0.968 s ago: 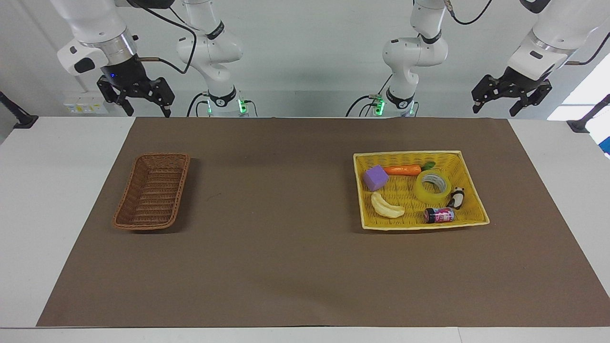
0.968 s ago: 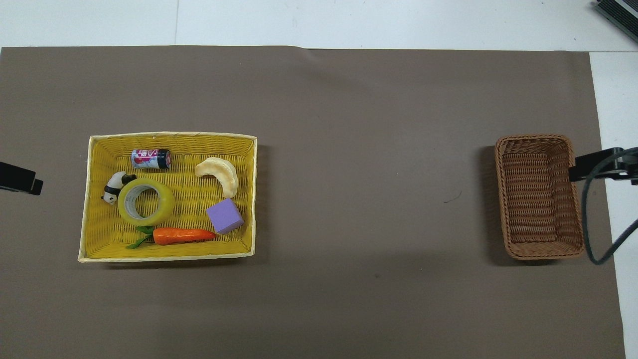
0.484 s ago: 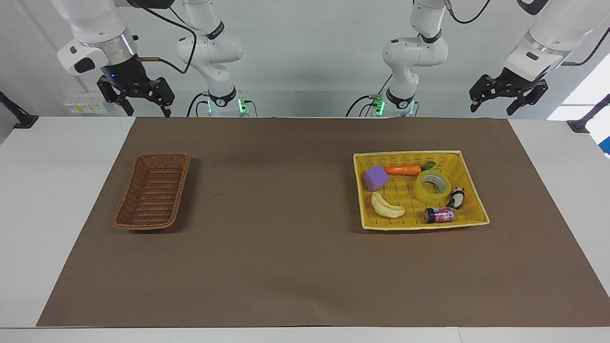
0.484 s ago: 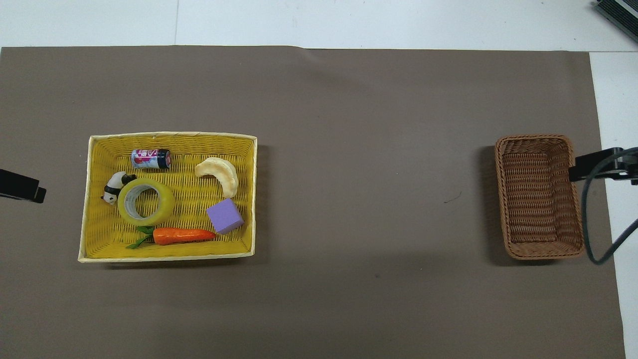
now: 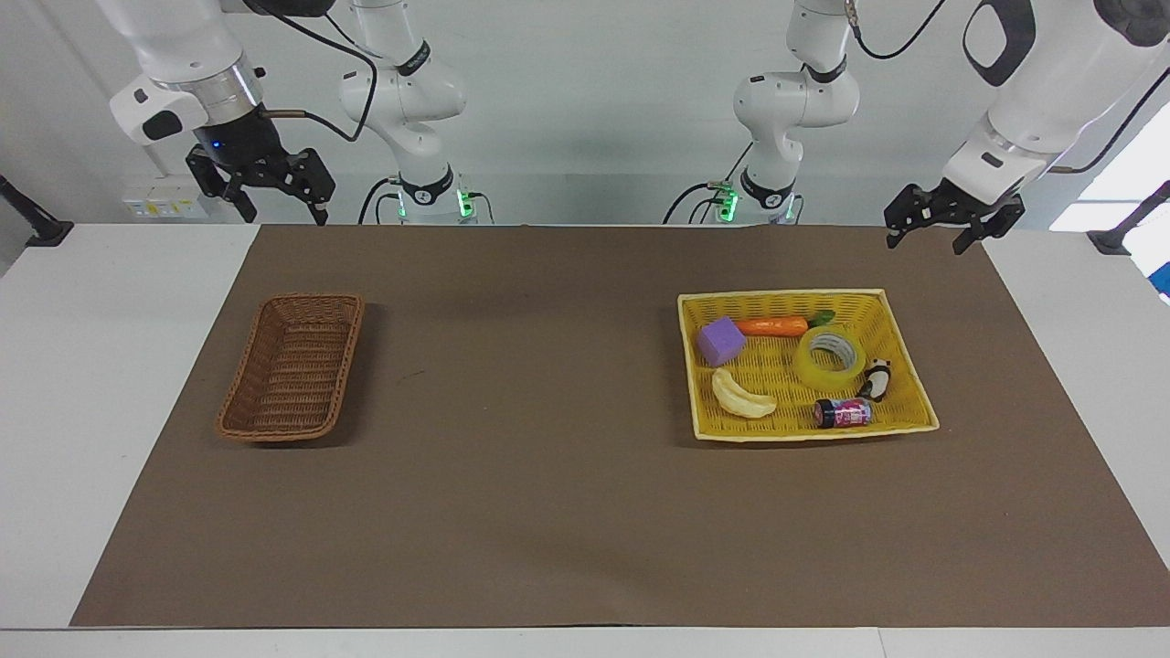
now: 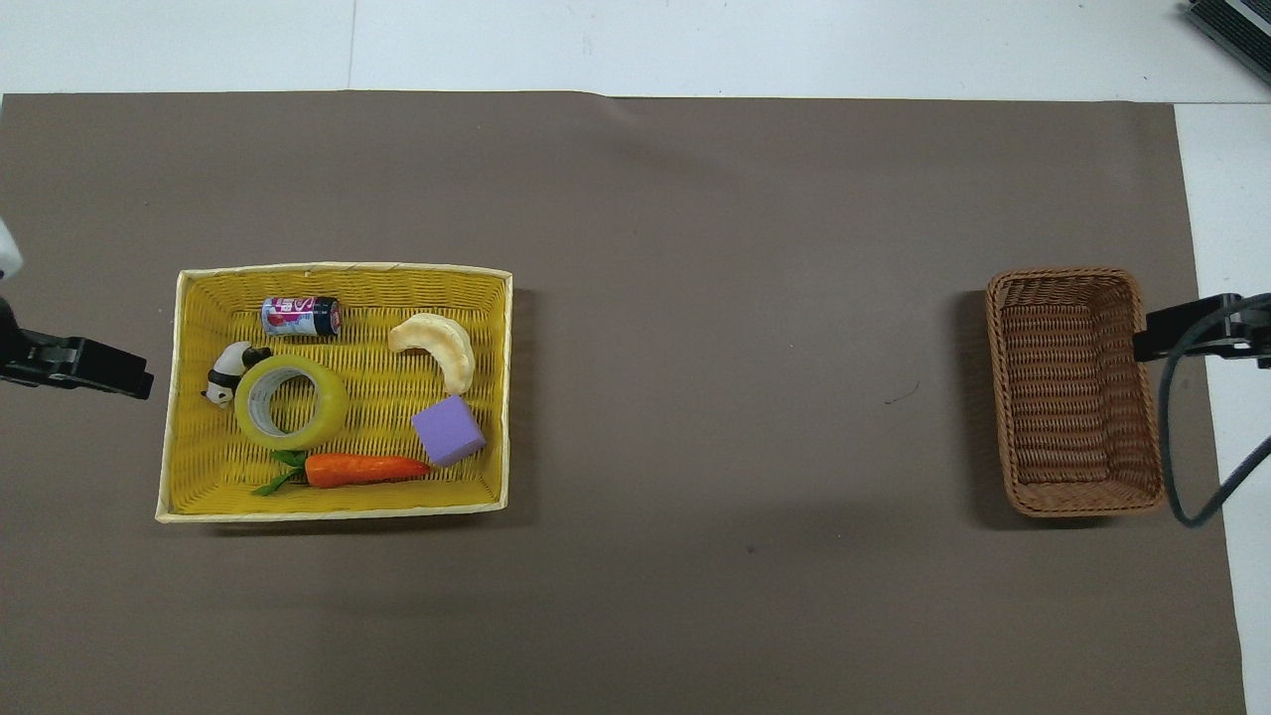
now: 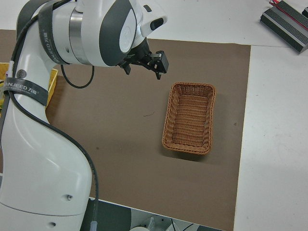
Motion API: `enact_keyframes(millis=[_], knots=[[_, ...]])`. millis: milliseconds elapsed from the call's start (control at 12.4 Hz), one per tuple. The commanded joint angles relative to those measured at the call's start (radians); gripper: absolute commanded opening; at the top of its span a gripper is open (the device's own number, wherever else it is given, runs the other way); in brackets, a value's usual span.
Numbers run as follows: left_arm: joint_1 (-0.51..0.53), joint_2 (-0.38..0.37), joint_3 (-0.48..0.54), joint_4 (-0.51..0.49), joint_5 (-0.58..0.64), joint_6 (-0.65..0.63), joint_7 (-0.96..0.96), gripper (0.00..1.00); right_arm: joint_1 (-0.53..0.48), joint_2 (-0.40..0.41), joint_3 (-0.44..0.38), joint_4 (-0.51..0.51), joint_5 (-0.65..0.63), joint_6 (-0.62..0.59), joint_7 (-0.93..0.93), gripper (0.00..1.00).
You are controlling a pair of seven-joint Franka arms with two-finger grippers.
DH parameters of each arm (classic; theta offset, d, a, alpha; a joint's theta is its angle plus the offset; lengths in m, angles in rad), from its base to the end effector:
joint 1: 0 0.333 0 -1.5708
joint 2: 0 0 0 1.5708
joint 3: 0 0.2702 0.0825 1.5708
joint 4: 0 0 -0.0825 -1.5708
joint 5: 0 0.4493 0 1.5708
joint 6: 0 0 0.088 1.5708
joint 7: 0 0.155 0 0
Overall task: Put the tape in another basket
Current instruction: 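Reach the left gripper into the yellow tray toward the tape roll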
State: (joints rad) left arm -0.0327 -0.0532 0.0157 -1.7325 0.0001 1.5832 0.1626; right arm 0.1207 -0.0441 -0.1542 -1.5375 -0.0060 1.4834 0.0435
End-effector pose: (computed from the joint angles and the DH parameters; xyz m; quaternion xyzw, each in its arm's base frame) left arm 0.5962 -0.0100 0.4778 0.9948 -0.0896 -0.0479 0.0039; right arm 0.5982 -0.0225 0.5674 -0.9992 0.0386 0.0053 0.0004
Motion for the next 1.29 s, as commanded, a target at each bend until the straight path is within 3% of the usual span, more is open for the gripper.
enact_keyframes(millis=[0, 403, 887, 1048, 1210], knots=[[0.013, -0.06, 0.004, -0.185, 0.006, 0.157, 0.069, 1.0, -0.01, -0.003, 0.002, 0.0, 0.02, -0.009, 0.001, 1.0], [0.04, -0.008, 0.003, -0.32, 0.005, 0.357, 0.142, 1.0, -0.01, -0.003, 0.002, 0.0, 0.02, -0.009, 0.001, 1.0], [-0.006, 0.174, 0.001, -0.326, -0.002, 0.503, 0.182, 1.0, -0.01, -0.003, 0.002, 0.0, 0.02, -0.008, 0.001, 1.0], [-0.016, 0.205, 0.0, -0.332, -0.002, 0.521, 0.184, 0.82, 0.002, -0.003, 0.002, 0.0, 0.02, -0.009, -0.001, 1.0], [-0.009, 0.213, 0.0, -0.367, -0.002, 0.561, 0.213, 0.57, -0.006, -0.003, 0.002, 0.0, 0.02, -0.002, 0.001, 1.0]])
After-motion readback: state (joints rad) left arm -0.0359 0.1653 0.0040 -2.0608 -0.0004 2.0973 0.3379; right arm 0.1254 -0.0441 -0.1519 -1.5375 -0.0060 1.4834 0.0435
